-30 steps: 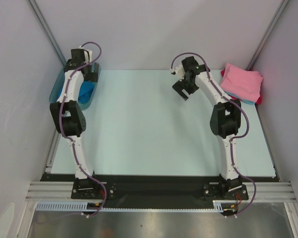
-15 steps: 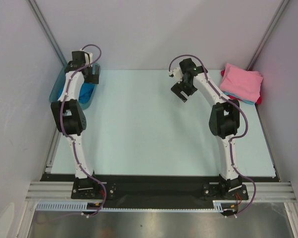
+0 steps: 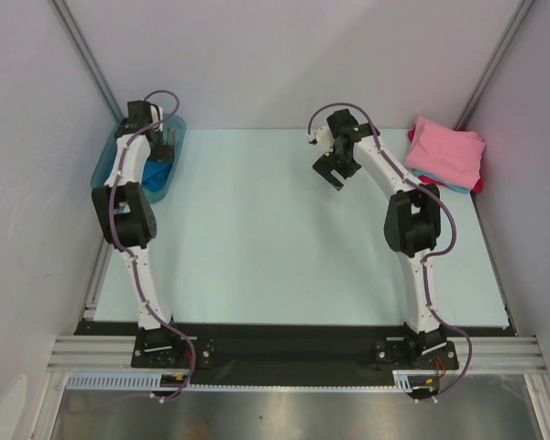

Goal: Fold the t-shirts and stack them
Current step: Grab the tshirt from the pile

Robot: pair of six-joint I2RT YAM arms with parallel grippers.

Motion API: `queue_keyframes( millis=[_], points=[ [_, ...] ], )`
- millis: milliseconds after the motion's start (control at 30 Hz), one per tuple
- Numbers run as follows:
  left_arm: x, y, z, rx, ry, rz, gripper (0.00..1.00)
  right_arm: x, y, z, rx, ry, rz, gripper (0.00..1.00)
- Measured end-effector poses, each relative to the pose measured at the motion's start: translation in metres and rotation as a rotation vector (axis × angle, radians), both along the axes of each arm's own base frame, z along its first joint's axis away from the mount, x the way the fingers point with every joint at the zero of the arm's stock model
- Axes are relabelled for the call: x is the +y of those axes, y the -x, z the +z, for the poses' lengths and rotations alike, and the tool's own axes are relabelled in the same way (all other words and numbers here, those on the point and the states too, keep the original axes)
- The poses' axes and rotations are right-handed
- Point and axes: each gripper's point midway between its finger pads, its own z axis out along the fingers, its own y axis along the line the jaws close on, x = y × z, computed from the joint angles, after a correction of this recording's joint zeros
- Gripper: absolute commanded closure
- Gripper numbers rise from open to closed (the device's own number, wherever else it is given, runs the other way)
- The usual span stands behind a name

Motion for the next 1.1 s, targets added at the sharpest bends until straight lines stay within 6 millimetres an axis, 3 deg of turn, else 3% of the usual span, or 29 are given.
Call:
queue_keyframes(
  millis=[400, 467, 600, 767, 867, 933, 1033, 1067, 1100],
  points=[
    [0.007, 0.004, -0.018, 0.044, -0.010, 0.002, 0.06, 0.000, 0.001, -0.003, 0.003, 0.001, 0.000, 0.00],
    [0.008, 0.004, -0.022, 0.053, -0.013, 0.000, 0.09, 0.000, 0.000, -0.003, 0.001, 0.000, 0.000, 0.00],
    [0.011, 0.005, -0.030, 0.074, -0.031, -0.002, 0.24, 0.001, -0.001, -0.003, -0.002, -0.001, 0.000, 0.00],
    [0.017, 0.007, -0.042, 0.103, -0.053, 0.000, 0.27, 0.001, 0.000, -0.003, -0.001, -0.001, 0.000, 0.00],
    [0.022, 0.007, -0.049, 0.115, -0.069, 0.001, 0.35, 0.001, 0.000, -0.004, 0.001, -0.001, 0.000, 0.00],
    [0.025, 0.006, -0.052, 0.118, -0.077, 0.000, 0.41, 0.000, 0.000, -0.005, 0.003, 0.000, 0.000, 0.00],
    [0.027, 0.005, -0.053, 0.115, -0.089, -0.004, 0.73, 0.000, 0.002, -0.006, 0.008, 0.002, 0.000, 0.00],
    [0.028, 0.004, -0.053, 0.113, -0.091, -0.006, 0.99, 0.000, 0.002, -0.007, 0.010, 0.003, 0.000, 0.00],
    [0.028, 0.003, -0.052, 0.108, -0.093, -0.005, 1.00, 0.000, 0.002, -0.007, 0.011, 0.003, 0.000, 0.00]
  ],
)
